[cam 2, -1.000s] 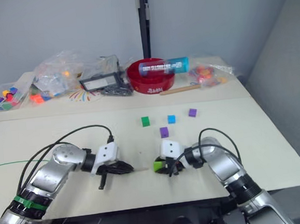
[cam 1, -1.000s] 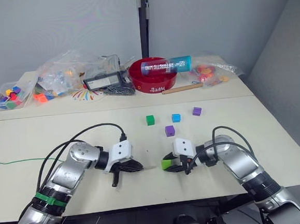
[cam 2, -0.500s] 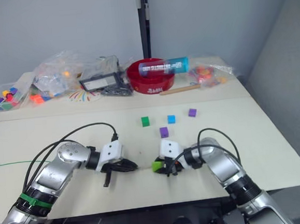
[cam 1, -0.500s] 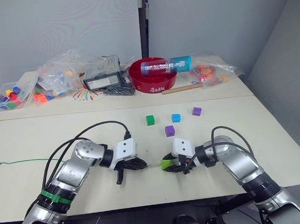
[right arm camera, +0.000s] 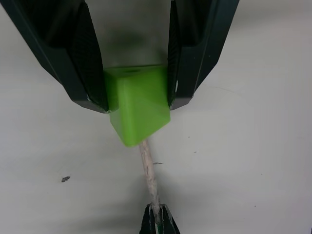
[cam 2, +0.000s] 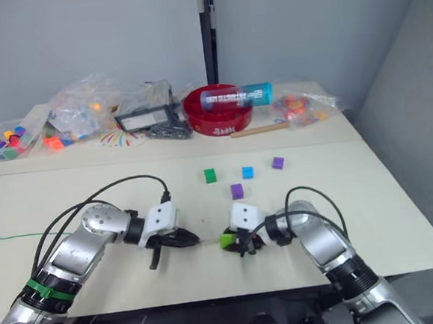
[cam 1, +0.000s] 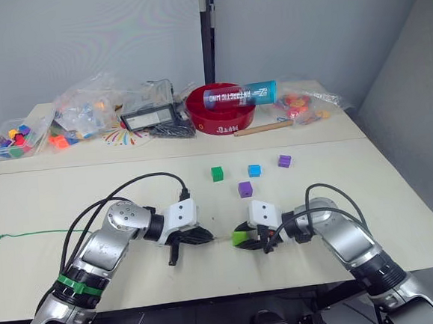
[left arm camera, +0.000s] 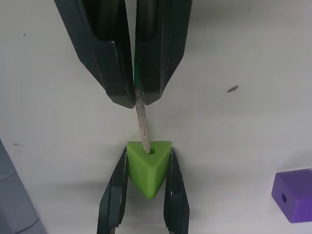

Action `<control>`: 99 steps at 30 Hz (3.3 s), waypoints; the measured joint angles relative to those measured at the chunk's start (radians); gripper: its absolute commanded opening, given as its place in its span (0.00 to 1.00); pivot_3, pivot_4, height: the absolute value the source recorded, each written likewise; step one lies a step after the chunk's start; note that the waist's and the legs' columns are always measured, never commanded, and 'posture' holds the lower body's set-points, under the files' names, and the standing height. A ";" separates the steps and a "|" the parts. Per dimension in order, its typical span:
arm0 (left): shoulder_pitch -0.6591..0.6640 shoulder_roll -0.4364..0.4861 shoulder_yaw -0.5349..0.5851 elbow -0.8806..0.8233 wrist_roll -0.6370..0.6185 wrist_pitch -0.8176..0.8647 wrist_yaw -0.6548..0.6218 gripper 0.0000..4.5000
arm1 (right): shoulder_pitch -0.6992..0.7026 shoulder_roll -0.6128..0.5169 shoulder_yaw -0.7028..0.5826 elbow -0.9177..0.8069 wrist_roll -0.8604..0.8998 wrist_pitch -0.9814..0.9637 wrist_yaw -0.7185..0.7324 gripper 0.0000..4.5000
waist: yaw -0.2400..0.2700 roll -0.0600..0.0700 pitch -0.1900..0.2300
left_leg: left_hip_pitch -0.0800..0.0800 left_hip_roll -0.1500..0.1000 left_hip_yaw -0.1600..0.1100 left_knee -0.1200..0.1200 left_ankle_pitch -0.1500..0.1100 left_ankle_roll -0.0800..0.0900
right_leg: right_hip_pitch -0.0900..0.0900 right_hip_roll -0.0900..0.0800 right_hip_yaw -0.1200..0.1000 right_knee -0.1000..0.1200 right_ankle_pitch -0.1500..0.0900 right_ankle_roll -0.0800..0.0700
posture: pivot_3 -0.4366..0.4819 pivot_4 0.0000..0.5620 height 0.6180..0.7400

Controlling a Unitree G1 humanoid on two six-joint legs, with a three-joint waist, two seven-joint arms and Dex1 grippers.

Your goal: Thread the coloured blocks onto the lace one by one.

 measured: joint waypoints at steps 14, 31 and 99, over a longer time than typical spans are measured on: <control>-0.042 -0.071 -0.030 0.016 0.021 0.040 0.008 0.00 | -0.001 0.008 0.005 -0.031 -0.009 0.068 -0.018 0.29 | 0.005 0.000 -0.003 | 0.001 -0.001 0.000 0.000 0.000 0.000 | 0.003 -0.001 0.000 -0.001 0.000 0.000 | 0.48 0.27 1.00; -0.006 -0.101 -0.033 0.042 0.045 0.031 0.015 0.00 | 0.024 0.024 0.008 -0.075 -0.019 0.115 -0.050 0.29 | 0.002 0.002 -0.008 | 0.015 0.000 0.000 -0.001 -0.005 0.007 | 0.017 0.000 0.000 -0.003 -0.008 0.007 | 0.48 0.27 1.00; 0.074 -0.083 0.002 0.106 0.001 -0.046 0.017 0.01 | 0.012 0.000 0.076 -0.191 -0.026 0.270 -0.127 0.29 | 0.021 0.005 -0.007 | 0.014 0.000 0.000 -0.001 -0.008 0.013 | 0.016 -0.001 -0.001 -0.005 -0.012 0.007 | 0.48 0.27 1.00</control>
